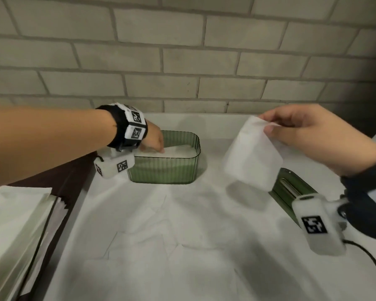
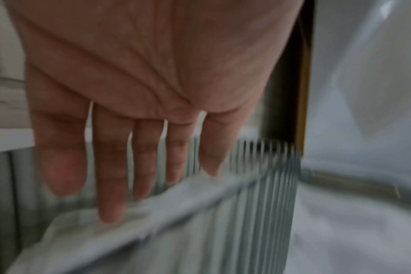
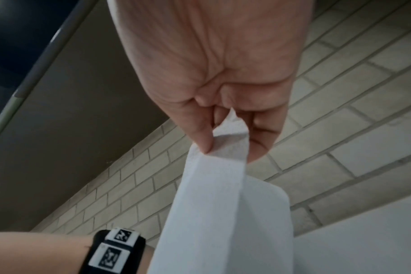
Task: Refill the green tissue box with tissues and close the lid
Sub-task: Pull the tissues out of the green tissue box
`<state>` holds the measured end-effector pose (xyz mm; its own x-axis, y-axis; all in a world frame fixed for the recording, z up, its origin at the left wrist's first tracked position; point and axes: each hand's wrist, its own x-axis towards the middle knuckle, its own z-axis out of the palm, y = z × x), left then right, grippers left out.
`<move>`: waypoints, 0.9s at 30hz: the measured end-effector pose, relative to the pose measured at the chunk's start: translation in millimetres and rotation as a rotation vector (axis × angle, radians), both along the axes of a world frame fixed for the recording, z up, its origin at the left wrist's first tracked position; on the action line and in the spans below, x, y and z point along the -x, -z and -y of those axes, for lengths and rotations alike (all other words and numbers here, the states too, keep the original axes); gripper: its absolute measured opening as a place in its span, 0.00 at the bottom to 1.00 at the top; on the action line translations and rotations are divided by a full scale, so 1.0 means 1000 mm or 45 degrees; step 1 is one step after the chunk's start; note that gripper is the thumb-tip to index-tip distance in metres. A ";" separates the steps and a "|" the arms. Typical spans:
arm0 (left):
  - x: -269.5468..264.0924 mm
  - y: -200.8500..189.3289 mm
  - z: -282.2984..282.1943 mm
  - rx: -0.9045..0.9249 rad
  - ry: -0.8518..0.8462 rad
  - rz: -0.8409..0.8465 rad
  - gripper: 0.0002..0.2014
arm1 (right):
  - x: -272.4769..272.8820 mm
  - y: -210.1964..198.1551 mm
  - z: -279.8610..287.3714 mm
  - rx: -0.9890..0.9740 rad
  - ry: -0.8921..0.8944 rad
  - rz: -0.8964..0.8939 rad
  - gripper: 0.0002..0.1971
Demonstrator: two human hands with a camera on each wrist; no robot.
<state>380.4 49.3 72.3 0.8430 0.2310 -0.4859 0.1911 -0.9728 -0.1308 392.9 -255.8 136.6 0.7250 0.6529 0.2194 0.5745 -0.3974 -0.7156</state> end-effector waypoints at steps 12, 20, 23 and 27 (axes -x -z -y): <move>0.039 -0.025 -0.020 1.482 -0.220 0.523 0.56 | -0.038 -0.010 -0.129 -0.357 -0.373 -0.502 0.16; 0.046 -0.019 -0.053 1.687 -0.389 0.858 0.31 | -0.068 0.012 -0.161 -0.224 -0.140 -0.565 0.12; 0.041 -0.020 -0.060 1.449 -0.538 0.921 0.12 | -0.079 0.030 -0.168 -0.105 -0.034 -0.530 0.11; 0.031 -0.003 -0.072 1.059 -0.691 0.832 0.20 | -0.085 0.053 -0.177 0.261 0.040 -0.206 0.13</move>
<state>349.5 121.8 75.6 0.8759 0.4515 -0.1699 0.4005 -0.4842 0.7780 478.2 -78.8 83.9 0.7606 0.6483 -0.0356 0.4442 -0.5596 -0.6996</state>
